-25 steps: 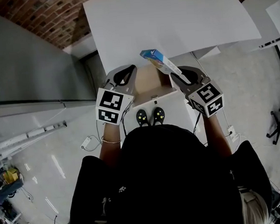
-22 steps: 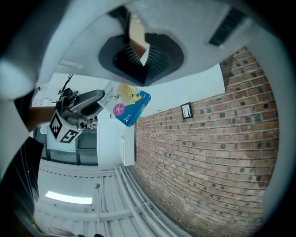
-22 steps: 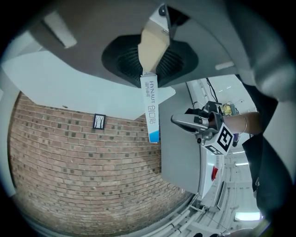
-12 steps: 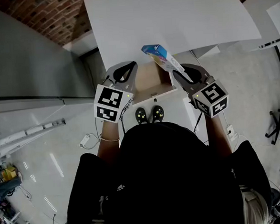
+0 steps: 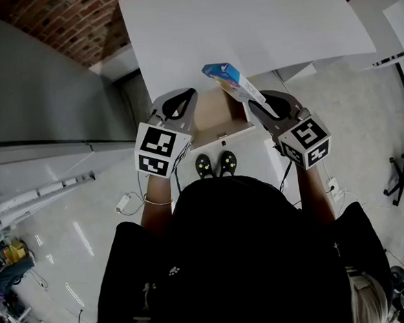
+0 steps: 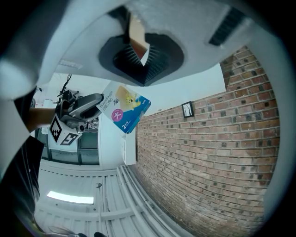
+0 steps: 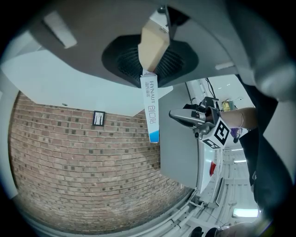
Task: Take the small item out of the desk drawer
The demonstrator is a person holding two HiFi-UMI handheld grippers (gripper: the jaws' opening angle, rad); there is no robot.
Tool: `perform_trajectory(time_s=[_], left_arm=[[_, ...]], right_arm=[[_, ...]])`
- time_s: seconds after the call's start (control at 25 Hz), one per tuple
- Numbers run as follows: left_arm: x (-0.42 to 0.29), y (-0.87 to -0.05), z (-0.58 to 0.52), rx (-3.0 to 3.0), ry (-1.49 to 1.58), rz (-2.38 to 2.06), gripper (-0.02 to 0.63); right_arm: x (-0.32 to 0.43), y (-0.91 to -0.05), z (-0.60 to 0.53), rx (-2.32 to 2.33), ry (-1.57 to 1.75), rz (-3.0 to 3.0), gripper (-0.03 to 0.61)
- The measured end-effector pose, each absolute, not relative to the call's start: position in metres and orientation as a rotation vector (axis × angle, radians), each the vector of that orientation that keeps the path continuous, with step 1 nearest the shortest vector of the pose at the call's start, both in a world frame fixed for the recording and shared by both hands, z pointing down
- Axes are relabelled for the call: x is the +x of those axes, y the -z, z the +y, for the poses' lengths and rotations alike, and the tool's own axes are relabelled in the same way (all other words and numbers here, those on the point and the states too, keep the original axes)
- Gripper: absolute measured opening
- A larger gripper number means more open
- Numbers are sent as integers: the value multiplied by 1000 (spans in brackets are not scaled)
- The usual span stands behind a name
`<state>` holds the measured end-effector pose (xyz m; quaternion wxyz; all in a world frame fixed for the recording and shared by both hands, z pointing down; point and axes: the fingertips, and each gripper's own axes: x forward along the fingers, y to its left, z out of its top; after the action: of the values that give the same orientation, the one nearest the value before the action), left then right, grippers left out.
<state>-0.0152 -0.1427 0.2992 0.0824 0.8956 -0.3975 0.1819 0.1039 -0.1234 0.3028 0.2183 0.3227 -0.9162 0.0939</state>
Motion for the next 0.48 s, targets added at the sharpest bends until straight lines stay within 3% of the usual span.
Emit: perform_trajectory(time_s=[0.48], left_arm=[[-14, -299, -141, 2676, -547, -1176, -3]], right_arm=[[106, -301, -120, 902, -275, -2541, 101]])
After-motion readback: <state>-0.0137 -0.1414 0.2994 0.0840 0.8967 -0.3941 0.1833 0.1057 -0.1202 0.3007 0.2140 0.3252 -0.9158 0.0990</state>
